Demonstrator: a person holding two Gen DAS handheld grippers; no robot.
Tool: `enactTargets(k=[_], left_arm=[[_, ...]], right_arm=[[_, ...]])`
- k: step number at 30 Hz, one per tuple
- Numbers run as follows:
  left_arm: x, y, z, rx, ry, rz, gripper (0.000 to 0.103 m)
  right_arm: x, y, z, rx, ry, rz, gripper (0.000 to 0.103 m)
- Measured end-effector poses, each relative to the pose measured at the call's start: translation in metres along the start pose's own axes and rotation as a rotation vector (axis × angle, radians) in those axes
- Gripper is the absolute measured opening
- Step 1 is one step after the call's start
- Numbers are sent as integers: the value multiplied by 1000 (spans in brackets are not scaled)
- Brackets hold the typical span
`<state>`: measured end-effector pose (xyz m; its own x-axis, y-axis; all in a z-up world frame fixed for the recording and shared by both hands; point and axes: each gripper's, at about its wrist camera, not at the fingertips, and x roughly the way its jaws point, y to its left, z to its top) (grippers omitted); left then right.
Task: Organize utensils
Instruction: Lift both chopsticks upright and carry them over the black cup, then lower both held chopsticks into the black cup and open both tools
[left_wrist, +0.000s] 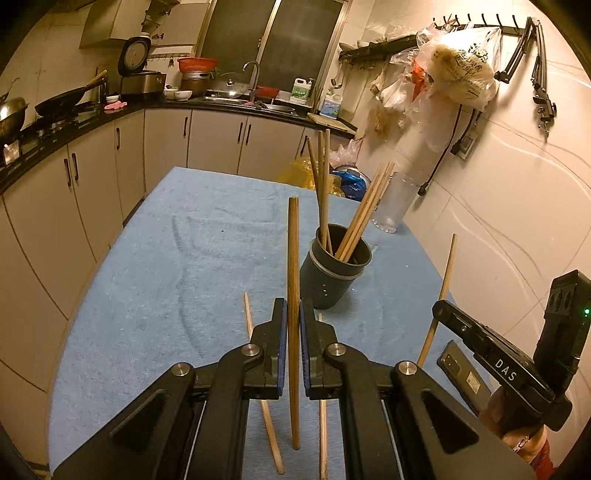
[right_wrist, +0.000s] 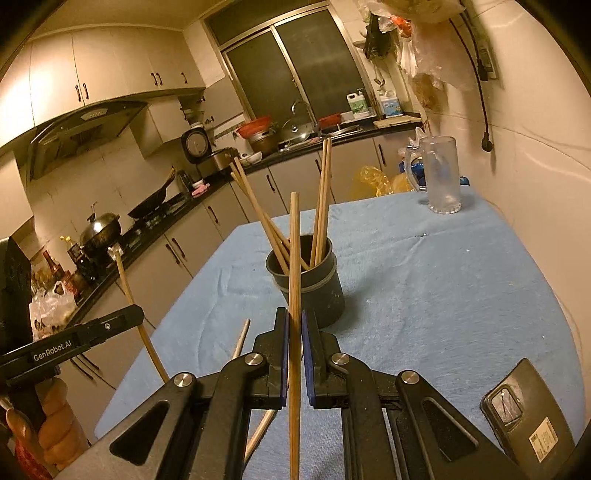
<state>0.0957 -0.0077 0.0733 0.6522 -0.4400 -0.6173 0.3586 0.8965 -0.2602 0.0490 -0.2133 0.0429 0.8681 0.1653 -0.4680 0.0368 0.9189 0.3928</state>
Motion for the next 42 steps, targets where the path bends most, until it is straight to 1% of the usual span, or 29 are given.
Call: enactTargets(k=[13, 20, 27, 29, 34, 42], left_arm=[[-8, -13, 13, 20, -31, 0, 6], [-17, -24, 32, 45, -57, -10, 6], [-24, -37, 60, 59, -105, -21, 6], [-24, -40, 71, 57, -117, -36, 6], [-21, -45, 97, 48, -147, -42, 6], [-8, -48, 135, 19, -183, -54, 6]], right_arm=[[-12, -13, 7, 53, -37, 8, 7], [-16, -17, 21, 68, -58, 13, 7], [-24, -17, 51, 80, -127, 6, 7], [-25, -16, 60, 85, -147, 6, 7], [-23, -18, 87, 106, -201, -10, 7], [0, -20, 124, 146, -233, -29, 7]])
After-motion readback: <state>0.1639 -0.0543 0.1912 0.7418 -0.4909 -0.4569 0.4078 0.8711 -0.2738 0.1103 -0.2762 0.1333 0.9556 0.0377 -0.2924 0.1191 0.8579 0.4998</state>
